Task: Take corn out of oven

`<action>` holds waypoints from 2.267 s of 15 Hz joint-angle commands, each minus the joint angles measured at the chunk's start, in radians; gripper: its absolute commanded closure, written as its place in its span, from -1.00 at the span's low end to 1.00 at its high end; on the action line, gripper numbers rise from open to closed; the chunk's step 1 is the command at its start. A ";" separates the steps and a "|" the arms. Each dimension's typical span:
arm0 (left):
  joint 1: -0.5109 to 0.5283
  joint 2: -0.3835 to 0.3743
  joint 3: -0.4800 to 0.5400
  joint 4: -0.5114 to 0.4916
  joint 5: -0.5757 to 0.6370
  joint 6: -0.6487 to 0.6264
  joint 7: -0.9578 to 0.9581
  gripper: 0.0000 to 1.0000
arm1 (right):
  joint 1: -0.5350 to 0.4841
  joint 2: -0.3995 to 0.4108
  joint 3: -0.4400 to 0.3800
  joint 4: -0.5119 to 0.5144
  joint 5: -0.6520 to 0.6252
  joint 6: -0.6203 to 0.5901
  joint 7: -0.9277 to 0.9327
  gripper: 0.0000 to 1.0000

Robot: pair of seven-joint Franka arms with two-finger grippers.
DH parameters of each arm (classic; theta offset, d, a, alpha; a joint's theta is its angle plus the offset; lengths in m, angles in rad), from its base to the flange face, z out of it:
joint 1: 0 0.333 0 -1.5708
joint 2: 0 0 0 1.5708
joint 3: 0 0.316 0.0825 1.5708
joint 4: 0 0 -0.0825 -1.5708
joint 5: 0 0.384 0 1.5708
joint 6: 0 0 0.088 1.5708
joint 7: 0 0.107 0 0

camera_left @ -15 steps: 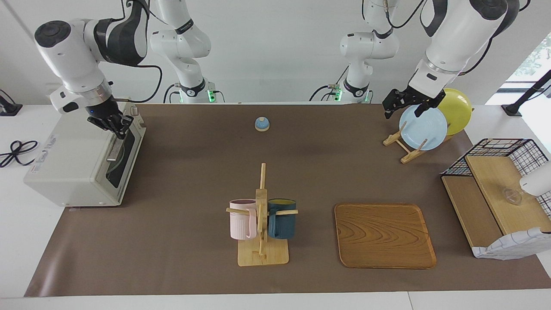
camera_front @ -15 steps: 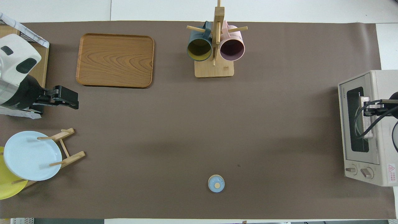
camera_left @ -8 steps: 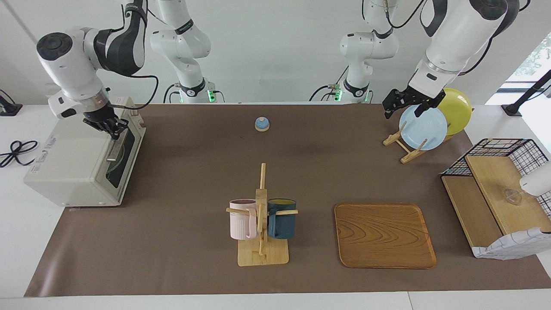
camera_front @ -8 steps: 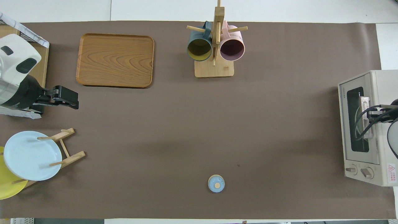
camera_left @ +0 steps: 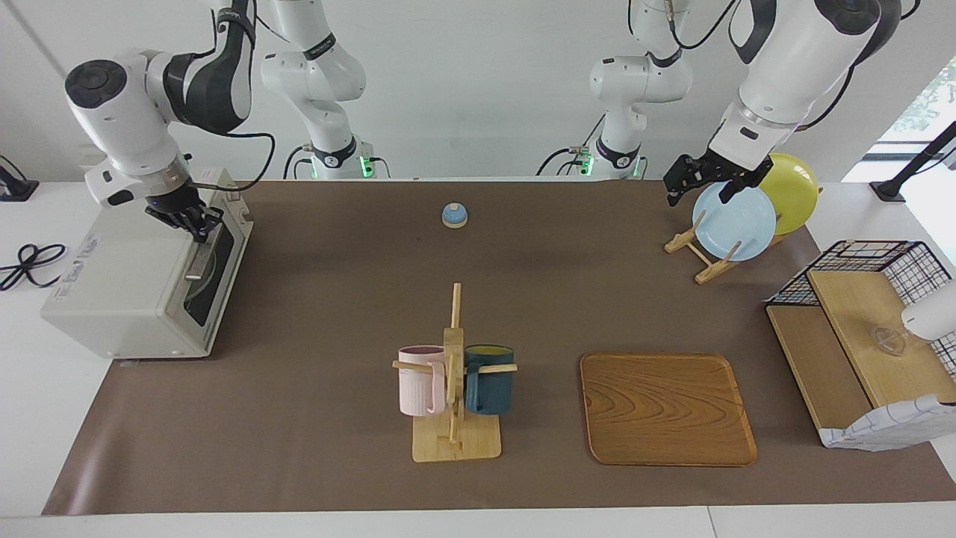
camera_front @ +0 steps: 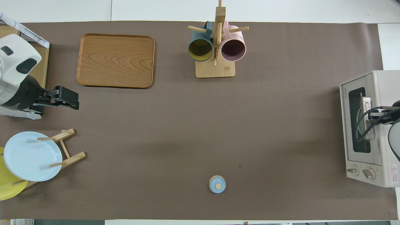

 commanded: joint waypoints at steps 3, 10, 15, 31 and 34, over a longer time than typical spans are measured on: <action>0.014 -0.017 -0.004 -0.014 -0.017 0.003 0.005 -1.00 | -0.018 0.003 0.015 -0.025 -0.001 0.038 -0.034 1.00; 0.014 -0.017 -0.004 -0.014 -0.017 0.003 0.005 -1.00 | 0.085 0.079 0.015 -0.026 0.020 0.146 0.046 1.00; 0.014 -0.017 -0.004 -0.014 -0.017 0.003 0.005 -1.00 | 0.100 0.170 0.018 -0.031 0.042 0.270 0.048 1.00; 0.014 -0.017 -0.004 -0.014 -0.017 0.003 0.005 -1.00 | 0.225 0.300 0.036 -0.100 0.076 0.496 0.274 1.00; 0.014 -0.017 -0.004 -0.014 -0.017 0.003 0.005 -1.00 | 0.261 0.289 0.042 -0.019 0.088 0.374 0.299 1.00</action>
